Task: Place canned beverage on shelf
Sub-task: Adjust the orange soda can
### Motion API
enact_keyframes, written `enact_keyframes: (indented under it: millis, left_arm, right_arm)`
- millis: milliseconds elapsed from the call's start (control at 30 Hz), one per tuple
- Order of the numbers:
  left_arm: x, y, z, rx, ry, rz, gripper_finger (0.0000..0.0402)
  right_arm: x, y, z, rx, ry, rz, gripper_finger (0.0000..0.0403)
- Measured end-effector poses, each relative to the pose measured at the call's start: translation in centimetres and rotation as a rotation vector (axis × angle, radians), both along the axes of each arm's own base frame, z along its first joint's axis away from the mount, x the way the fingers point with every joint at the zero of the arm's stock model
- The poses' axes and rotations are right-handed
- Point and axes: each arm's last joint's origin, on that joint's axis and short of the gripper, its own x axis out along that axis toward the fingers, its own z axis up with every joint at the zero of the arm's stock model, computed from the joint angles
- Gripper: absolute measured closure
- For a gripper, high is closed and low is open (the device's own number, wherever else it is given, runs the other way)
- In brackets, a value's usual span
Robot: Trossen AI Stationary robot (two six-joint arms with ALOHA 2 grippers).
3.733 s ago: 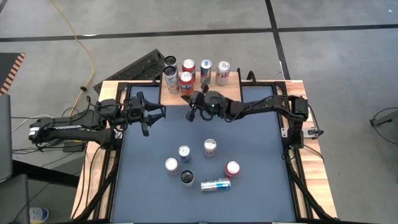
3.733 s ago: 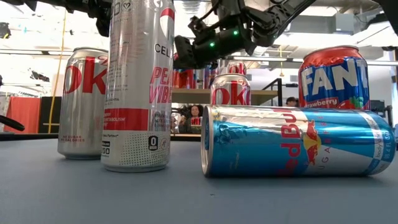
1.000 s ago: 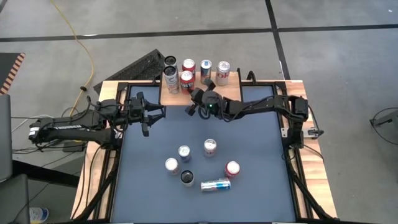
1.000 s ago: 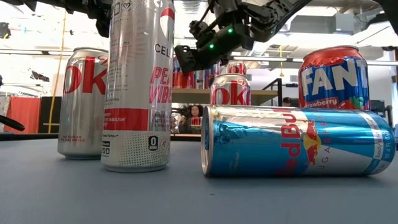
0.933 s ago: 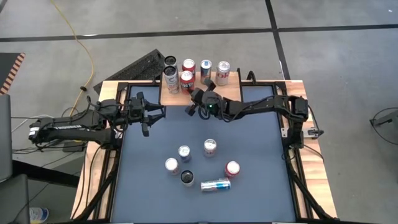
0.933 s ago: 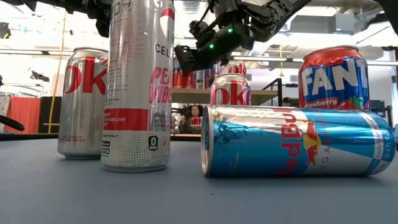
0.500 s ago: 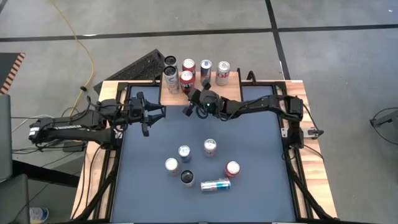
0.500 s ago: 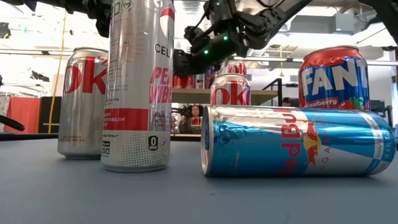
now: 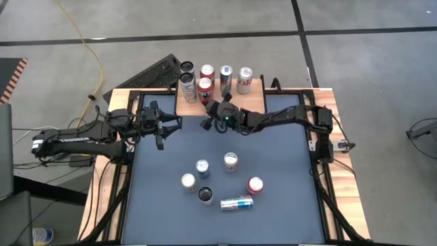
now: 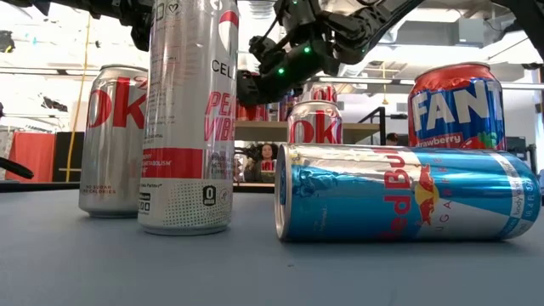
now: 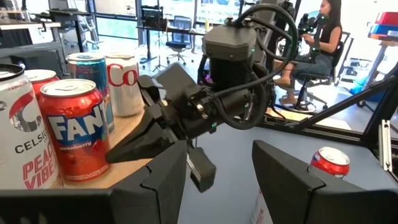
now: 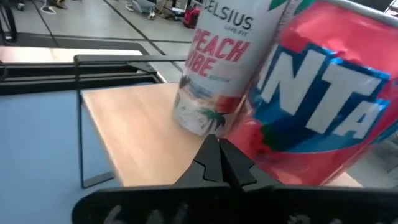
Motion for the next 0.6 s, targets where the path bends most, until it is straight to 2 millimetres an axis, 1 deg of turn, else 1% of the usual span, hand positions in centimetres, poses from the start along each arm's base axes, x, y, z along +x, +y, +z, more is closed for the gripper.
enact_keyframes:
  millis: [333,600]
  left_arm:
    - [0.00,0.00,0.00,-0.001,0.000,0.000,0.0228]
    - [0.00,0.00,0.00,-0.004,-0.001,0.000,0.0228]
  right_arm:
    - [-0.17,0.16,-0.11,-0.025,0.023,-0.091,0.0403]
    - [-0.23,0.81,-0.24,-0.044,0.045,-0.157,0.0403]
